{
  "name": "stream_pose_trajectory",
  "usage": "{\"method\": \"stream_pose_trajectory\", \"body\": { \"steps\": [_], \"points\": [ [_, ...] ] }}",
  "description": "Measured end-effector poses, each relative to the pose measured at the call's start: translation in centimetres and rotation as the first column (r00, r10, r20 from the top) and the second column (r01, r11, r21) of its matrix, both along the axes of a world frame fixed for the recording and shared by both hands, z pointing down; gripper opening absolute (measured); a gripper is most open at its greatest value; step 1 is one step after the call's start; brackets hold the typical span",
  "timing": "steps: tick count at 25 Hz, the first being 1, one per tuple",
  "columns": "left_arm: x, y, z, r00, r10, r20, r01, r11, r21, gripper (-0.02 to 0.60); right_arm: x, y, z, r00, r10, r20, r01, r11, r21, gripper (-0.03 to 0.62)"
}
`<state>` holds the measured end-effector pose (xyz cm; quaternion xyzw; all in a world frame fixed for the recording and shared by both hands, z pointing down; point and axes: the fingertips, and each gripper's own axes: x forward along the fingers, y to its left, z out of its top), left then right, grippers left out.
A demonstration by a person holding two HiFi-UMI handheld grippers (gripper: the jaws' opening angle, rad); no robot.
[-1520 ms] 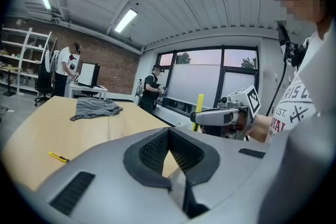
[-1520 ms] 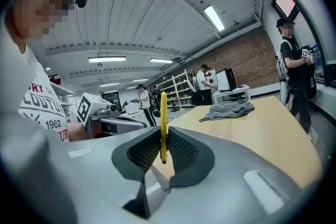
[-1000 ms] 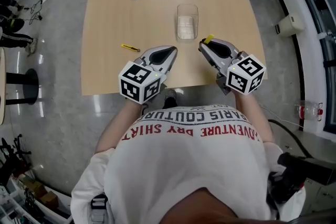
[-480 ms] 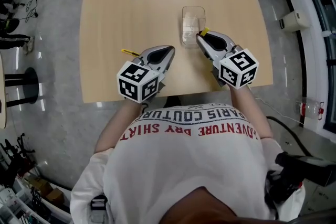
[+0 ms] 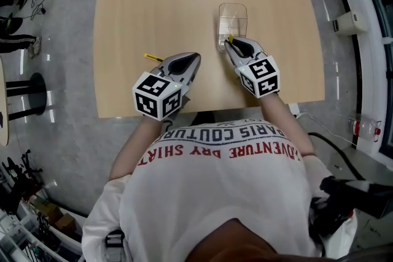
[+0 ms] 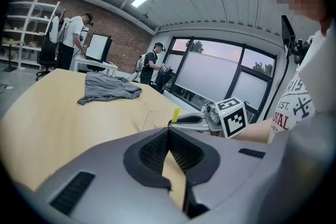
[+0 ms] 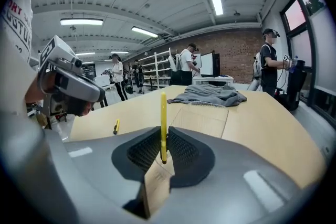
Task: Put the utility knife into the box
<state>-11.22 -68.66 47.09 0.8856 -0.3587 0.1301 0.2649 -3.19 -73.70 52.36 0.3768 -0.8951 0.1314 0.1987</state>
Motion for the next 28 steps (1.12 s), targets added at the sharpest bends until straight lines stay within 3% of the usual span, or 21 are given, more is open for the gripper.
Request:
{"method": "stream_pose_trajectory", "body": {
  "steps": [11,28],
  "points": [
    [-1.8,-0.8,3.4,1.000,-0.029,0.008,0.029,0.999,-0.032,0.002,-1.5,-1.8,5.7,0.998,0.015,-0.059,-0.017,0.999,-0.034,0.043],
    [-1.2,0.5,3.0,0.999,-0.037,0.010,0.037,0.999,-0.012,0.002,-0.6,-0.9,3.4,1.000,0.013,0.008,-0.013,1.000,-0.009,0.044]
  ]
}}
